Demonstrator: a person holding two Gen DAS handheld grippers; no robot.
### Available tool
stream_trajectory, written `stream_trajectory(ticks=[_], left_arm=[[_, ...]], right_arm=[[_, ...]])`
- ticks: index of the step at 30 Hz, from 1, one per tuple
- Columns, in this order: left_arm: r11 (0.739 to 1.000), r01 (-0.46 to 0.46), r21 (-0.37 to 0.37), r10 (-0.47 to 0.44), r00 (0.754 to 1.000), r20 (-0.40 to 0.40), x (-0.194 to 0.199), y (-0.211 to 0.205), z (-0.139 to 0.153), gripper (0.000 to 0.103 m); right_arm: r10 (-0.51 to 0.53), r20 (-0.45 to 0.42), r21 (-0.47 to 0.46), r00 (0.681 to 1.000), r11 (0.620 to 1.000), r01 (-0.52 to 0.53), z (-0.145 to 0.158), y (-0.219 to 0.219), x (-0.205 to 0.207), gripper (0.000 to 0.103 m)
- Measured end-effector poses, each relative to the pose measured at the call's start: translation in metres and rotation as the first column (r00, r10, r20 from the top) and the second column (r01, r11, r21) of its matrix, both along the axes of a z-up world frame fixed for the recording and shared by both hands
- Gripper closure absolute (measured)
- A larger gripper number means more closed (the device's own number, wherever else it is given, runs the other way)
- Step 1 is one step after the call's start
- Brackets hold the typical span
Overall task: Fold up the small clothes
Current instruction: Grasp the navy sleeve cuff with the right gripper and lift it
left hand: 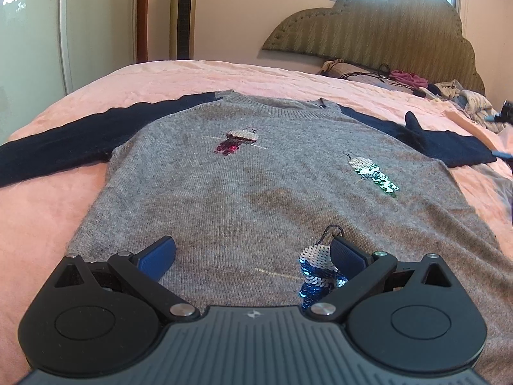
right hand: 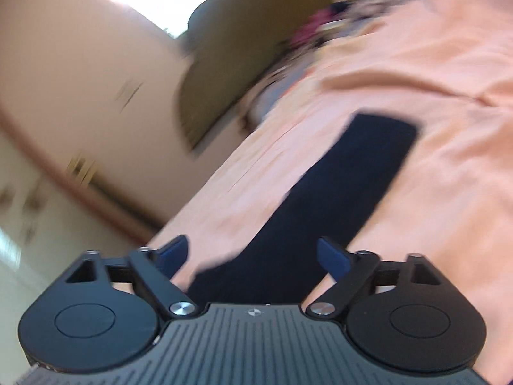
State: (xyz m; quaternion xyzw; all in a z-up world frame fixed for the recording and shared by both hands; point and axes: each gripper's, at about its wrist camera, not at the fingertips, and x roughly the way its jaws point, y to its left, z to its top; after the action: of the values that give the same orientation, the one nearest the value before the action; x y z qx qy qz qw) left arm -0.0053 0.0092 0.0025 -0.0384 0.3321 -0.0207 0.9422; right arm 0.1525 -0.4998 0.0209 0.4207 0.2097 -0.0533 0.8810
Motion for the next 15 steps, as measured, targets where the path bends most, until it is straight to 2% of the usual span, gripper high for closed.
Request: stream_trajectory(ticks=[2,4,5,9,11,12,13,14,15], left_arm=[[1.000,0.001,-0.005,-0.001,1.000,0.001,0.001,0.001,0.000,0.000],[1.000,0.002,-0.011,-0.002,1.000,0.003,0.002,0.001,0.000,0.000],[1.000,0.003,-0.013,-0.002,1.000,0.003,0.002,0.002,0.000,0.000],[1.000,0.002,-0.023,-0.002,1.000,0.007,0.001,0.002,0.000,0.000],[1.000,0.002,-0.024,-0.002,1.000,0.008,0.001,0.002,0.000,0.000],[1.000,0.002,-0.024,-0.002,1.000,0.008,0.000,0.002,0.000,0.000],[1.000,0.002,-0.025,-0.002,1.000,0.008,0.000,0.002,0.000,0.000],[1.000,0.002,-0.027,-0.001,1.000,0.009,0.000,0.002,0.000,0.000],[1.000,0.001,-0.029,-0.001,1.000,0.009,0.001,0.003,0.000,0.000]], right_arm=[[-0.076,-0.064,0.014,0.995,0.997,0.077,-0.017,-0.023,0.019,0.027],[-0.100,-0.121,0.033,0.988,0.994,0.105,-0.037,-0.033,0.033,0.029],[-0.113,-0.107,0.025,0.988,0.993,0.116,-0.041,-0.032,0.034,0.035],[-0.131,-0.078,0.024,0.988,0.991,0.133,-0.047,-0.025,0.038,0.028],[-0.129,-0.071,-0.005,0.989,0.992,0.128,-0.045,-0.027,0.040,0.032],[-0.129,-0.083,-0.015,0.988,0.992,0.128,-0.041,-0.031,0.044,0.039],[-0.117,-0.103,-0.011,0.988,0.993,0.117,-0.037,-0.037,0.052,0.076],[-0.108,-0.115,0.004,0.987,0.994,0.109,-0.034,-0.040,0.052,0.089],[-0.119,-0.099,0.003,0.988,0.993,0.120,-0.029,-0.039,0.049,0.089]])
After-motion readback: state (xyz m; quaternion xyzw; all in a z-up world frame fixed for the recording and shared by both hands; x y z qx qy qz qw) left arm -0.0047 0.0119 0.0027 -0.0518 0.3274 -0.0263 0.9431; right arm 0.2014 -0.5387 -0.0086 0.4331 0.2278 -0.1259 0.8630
